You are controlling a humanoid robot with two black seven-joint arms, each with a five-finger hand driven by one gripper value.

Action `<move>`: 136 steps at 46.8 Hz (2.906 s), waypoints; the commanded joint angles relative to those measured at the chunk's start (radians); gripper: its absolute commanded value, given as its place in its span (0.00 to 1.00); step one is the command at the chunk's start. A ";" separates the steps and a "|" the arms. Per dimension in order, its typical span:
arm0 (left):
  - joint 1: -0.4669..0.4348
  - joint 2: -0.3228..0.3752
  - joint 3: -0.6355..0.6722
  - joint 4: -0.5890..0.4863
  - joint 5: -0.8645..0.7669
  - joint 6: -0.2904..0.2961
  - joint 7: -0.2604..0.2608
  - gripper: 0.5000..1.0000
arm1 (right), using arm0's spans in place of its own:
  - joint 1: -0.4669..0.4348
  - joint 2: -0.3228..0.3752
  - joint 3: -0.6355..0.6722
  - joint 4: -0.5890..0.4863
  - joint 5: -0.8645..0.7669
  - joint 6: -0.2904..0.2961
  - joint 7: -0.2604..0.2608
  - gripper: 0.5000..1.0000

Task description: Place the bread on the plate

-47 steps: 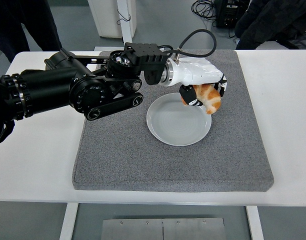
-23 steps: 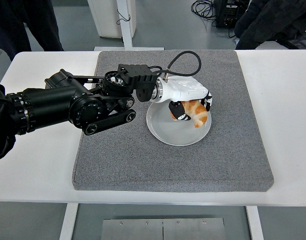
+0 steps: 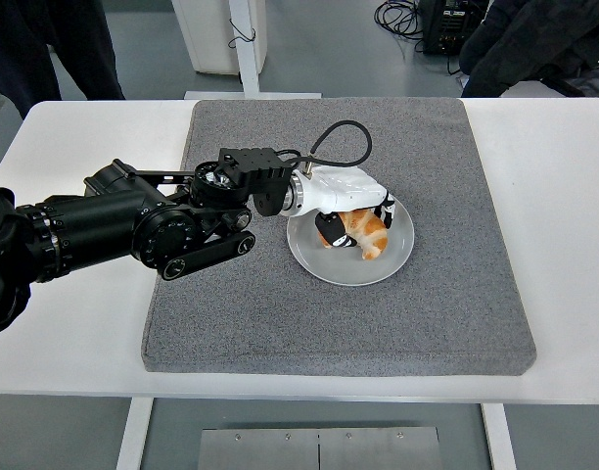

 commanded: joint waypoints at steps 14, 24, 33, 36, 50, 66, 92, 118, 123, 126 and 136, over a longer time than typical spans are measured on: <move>0.015 0.000 0.005 0.001 0.000 0.011 0.000 0.00 | 0.000 0.000 0.000 0.000 0.001 0.000 0.000 1.00; 0.012 0.001 0.005 0.001 -0.002 0.011 0.003 0.00 | 0.000 0.000 0.000 0.000 -0.001 0.000 0.000 1.00; 0.011 0.006 0.003 0.000 -0.009 0.010 0.006 0.72 | -0.001 0.000 0.000 0.000 0.001 0.000 0.000 1.00; 0.011 0.008 0.003 0.000 -0.011 0.010 0.006 1.00 | -0.001 0.000 0.000 0.000 0.001 0.000 0.000 1.00; 0.004 0.026 -0.006 -0.022 -0.015 0.006 0.003 1.00 | 0.000 0.000 0.000 0.000 0.001 0.000 0.000 1.00; -0.096 0.136 -0.035 -0.117 -0.190 -0.018 0.000 1.00 | 0.000 0.000 0.000 0.000 -0.001 0.000 0.000 1.00; -0.174 0.189 -0.124 0.035 -0.790 -0.096 -0.005 1.00 | 0.000 0.000 0.000 0.000 -0.001 0.000 0.000 1.00; 0.085 0.077 -0.526 0.273 -1.055 -0.099 -0.003 1.00 | -0.001 0.000 0.000 0.000 -0.001 0.000 0.000 1.00; 0.096 0.044 -0.583 0.316 -1.094 -0.119 -0.002 1.00 | 0.000 0.000 0.000 0.000 -0.001 0.000 0.000 1.00; 0.096 0.032 -0.612 0.346 -1.149 -0.125 0.001 1.00 | 0.000 0.000 0.000 0.000 0.001 0.000 0.000 1.00; 0.116 0.011 -0.626 0.385 -1.339 -0.135 0.004 1.00 | 0.000 0.000 0.000 0.000 -0.001 0.000 0.000 1.00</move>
